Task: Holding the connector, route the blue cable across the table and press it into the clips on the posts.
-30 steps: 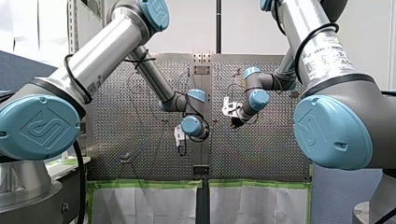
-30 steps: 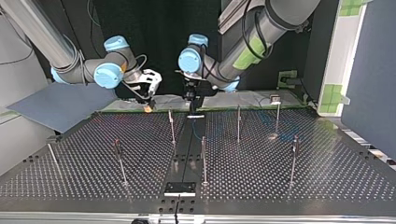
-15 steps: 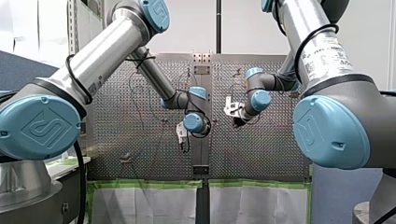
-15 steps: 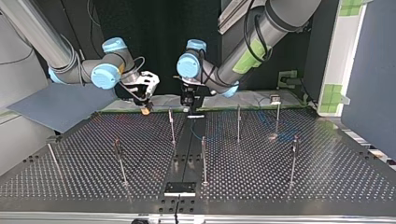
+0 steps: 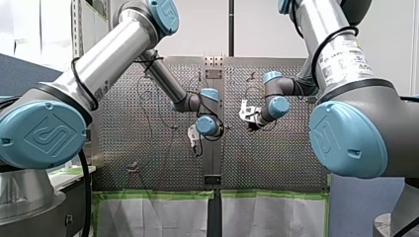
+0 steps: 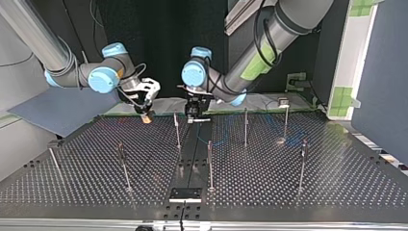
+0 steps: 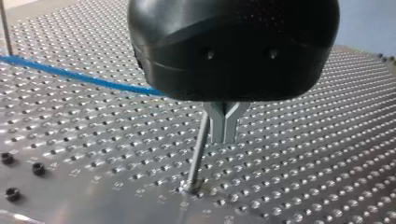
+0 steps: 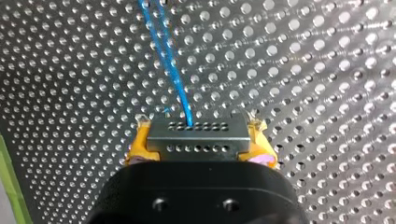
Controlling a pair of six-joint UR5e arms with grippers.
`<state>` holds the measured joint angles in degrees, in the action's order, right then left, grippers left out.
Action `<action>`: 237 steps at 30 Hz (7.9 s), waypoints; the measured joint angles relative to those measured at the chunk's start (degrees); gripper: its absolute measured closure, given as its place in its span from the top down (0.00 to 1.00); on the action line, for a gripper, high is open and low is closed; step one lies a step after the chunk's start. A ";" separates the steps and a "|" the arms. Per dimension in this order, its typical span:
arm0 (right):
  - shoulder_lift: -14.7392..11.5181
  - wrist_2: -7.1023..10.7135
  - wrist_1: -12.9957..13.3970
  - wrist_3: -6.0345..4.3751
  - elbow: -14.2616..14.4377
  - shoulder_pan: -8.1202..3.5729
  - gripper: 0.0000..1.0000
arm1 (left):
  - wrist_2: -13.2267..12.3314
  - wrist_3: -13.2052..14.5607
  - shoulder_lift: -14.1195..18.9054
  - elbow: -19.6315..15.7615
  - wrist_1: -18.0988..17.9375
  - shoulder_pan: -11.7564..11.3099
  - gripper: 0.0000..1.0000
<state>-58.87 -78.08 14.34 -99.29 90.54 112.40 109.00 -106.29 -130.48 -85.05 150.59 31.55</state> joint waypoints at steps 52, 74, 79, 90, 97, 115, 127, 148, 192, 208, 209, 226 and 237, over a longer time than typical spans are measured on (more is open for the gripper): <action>-0.01 1.77 0.16 -1.71 -0.05 -5.30 0.00 | -2.79 2.83 2.41 3.86 12.16 -1.71 1.00; -0.33 1.86 -1.34 -1.89 -0.06 -6.99 0.00 | -0.73 3.15 5.52 0.48 17.90 6.61 1.00; -0.44 1.85 -1.60 -1.92 -0.06 -7.58 0.00 | 1.58 0.61 5.49 2.23 15.25 9.36 1.00; -0.57 1.84 -1.66 -1.82 -0.05 -8.27 0.00 | 2.55 -0.54 3.70 4.50 12.57 11.64 1.00; -0.72 2.08 -1.68 -1.69 -0.05 -8.29 0.00 | 4.26 -2.37 0.29 7.87 14.78 12.26 1.00; -0.77 2.52 -1.66 -1.72 -0.05 -8.01 0.00 | 7.94 -3.85 -8.73 17.59 14.21 11.94 1.00; -0.77 2.65 -1.68 -1.83 -0.05 -7.95 0.00 | 11.45 -3.93 -9.27 19.19 13.84 11.79 1.00; -0.95 3.15 -1.69 -1.64 -0.05 -7.80 0.00 | 10.16 -4.65 -14.89 25.41 17.29 11.10 1.00; -6.51 3.89 -4.04 -1.65 -1.94 -8.01 0.00 | 13.58 -4.51 -14.91 33.46 20.68 11.66 0.00; -14.09 4.41 -9.12 -2.62 -5.80 -8.77 0.00 | 15.17 -4.62 -6.51 33.54 25.09 12.56 0.00; -14.43 4.43 -9.30 -2.66 -5.86 -8.81 0.00 | 15.18 -4.55 -5.99 33.54 25.17 12.62 0.00; -18.12 6.28 -11.29 -3.44 -6.15 -9.48 0.00 | 15.28 -4.54 -3.01 33.55 26.44 14.51 0.00; -18.95 8.42 -11.89 -3.38 -6.61 -9.19 0.00 | 15.40 -4.66 -1.56 33.56 26.19 15.02 0.00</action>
<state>-77.82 -69.66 2.46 -102.67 83.93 103.21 124.40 -110.95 -132.04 -51.48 176.78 46.57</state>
